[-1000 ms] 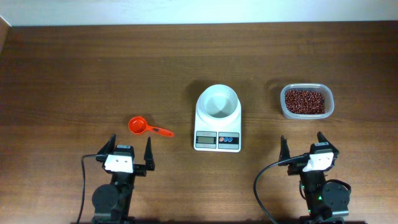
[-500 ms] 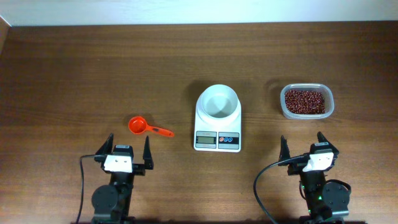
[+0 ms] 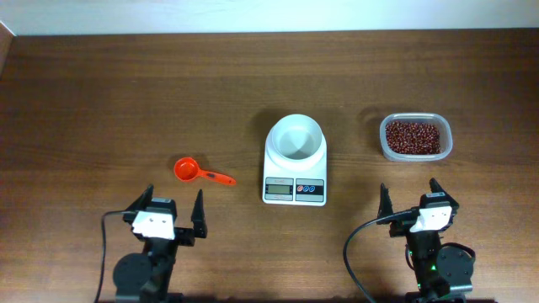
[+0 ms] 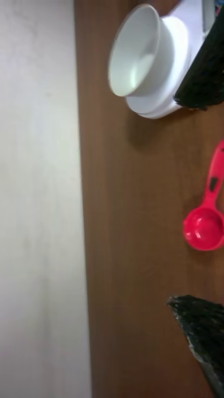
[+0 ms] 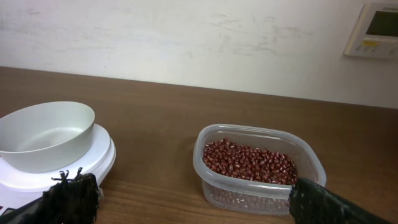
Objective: Scoop and weigh 50g on scale
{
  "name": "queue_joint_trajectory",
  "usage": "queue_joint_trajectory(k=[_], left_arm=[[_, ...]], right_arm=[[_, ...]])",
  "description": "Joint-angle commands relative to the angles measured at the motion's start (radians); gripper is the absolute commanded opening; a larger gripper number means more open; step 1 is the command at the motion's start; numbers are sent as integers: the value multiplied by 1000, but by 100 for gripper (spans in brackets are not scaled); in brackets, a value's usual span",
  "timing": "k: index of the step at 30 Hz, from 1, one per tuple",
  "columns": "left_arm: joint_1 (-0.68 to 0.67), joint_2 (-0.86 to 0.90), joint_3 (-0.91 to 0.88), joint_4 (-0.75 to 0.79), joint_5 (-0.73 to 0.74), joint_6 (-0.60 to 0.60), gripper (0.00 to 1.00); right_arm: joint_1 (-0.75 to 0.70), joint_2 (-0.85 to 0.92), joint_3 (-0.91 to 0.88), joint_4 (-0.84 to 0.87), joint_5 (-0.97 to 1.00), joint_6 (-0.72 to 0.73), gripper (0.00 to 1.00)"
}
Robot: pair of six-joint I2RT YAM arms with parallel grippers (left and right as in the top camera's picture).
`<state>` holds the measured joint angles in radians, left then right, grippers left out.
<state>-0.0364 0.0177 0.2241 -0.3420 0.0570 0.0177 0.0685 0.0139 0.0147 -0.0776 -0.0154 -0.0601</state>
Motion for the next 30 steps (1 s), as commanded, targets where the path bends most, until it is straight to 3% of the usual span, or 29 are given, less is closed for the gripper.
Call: queue_joint_trajectory(k=[1,12,18,30], left_arm=[[7,33,98,-43,18,-26,99],[7,321,344,-164,19,-85,99],[7,502,438,-206,130,-85,99],[6,544,438,-236,192,-85,99]], right_arm=[[10,-10,-9,-2,9,-4,99],[10,-10,-9,-1,9,-4,99],[10,-10,-9,-1,9,-4,99],[10,-10,-9,-1,9,-4,99]])
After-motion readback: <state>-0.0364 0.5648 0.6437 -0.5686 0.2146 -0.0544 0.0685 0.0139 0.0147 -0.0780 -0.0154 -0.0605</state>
